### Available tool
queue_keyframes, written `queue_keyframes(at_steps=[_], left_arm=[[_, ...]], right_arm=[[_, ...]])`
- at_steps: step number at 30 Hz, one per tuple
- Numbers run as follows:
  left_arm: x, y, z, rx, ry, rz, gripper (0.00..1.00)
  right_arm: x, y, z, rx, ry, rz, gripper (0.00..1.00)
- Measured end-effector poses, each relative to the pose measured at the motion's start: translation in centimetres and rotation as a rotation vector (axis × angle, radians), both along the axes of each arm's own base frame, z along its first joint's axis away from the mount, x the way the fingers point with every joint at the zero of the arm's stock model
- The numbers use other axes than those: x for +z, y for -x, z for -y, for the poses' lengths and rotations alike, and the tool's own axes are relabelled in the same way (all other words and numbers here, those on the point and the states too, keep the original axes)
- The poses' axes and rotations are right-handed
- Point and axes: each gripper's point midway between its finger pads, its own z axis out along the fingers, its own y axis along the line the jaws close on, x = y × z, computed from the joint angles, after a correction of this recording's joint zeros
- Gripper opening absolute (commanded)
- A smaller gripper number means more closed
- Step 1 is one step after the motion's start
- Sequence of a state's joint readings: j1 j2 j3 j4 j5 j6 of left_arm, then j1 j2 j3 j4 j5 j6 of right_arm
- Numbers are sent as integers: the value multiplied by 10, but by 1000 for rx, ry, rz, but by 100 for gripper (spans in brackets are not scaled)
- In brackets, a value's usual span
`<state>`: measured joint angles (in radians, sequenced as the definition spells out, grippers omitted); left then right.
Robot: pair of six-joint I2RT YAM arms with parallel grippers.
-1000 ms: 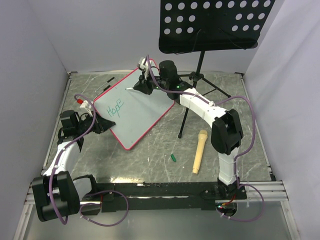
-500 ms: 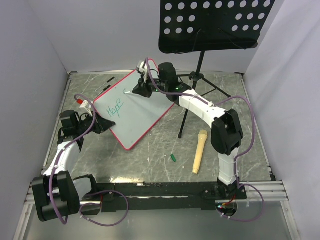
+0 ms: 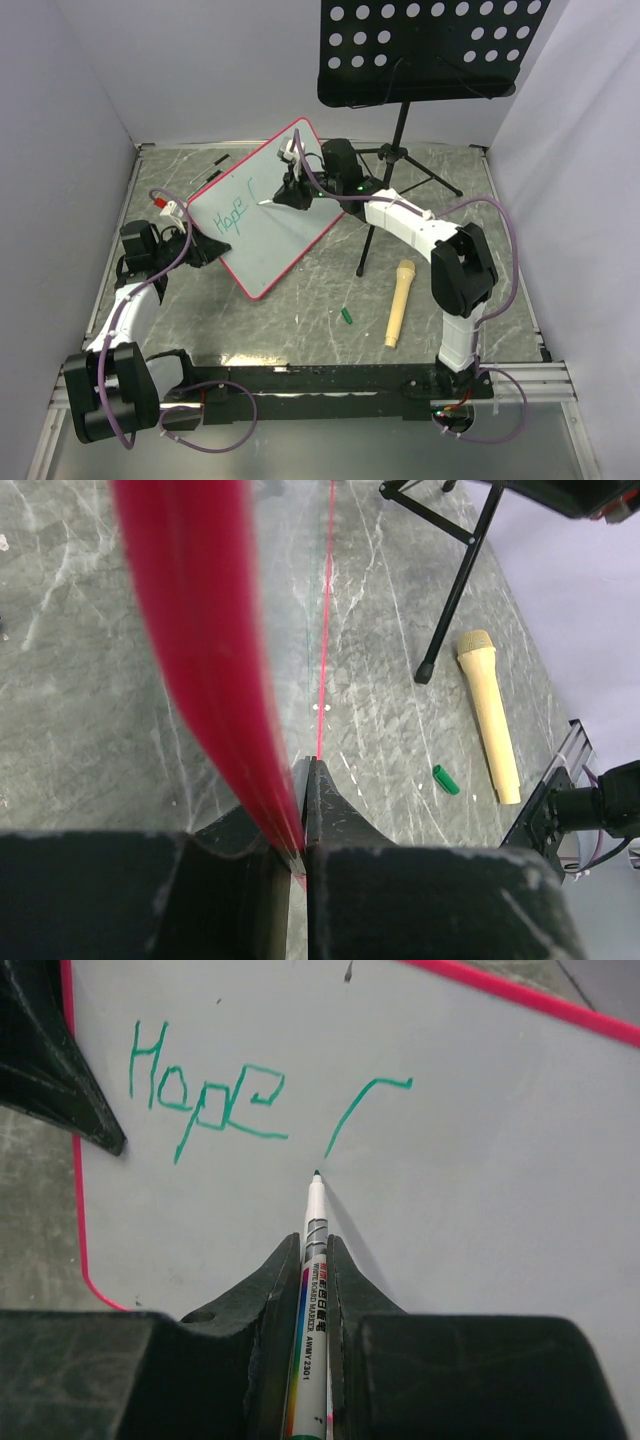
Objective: Write a sentence on the whiteboard
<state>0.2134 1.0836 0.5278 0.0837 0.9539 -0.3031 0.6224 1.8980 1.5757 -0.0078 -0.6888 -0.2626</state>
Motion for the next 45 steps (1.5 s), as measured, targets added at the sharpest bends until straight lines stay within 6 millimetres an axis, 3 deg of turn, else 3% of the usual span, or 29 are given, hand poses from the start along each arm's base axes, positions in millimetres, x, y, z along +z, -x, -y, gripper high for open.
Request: queue_keyframes(at_steps=[9,16,21,24,28,35,45], left_arm=[[0,0,0,-1,-2,3,1],[0,0,0,-1,-2,3,1],[0,0,0,-2,-2,2,1],[0,0,0,-3,-1,3,1],[0,0,0,-3,-1,3,1],[0,0,0,-3,-1,3,1],[0,0,0,-3,-1,3,1]], right_arm=[[-4,14,9,9,10,-16,0],[16,14,6,7,-27,0,0],[50,5,-1,5,-74,48,0],[59,2,-4,6,-87,65,0],[57,-3,-9,9,-88,61,0],[31,-5,-16,16,-47,4,0],[25,-6,-18,16,-37,-10,0]])
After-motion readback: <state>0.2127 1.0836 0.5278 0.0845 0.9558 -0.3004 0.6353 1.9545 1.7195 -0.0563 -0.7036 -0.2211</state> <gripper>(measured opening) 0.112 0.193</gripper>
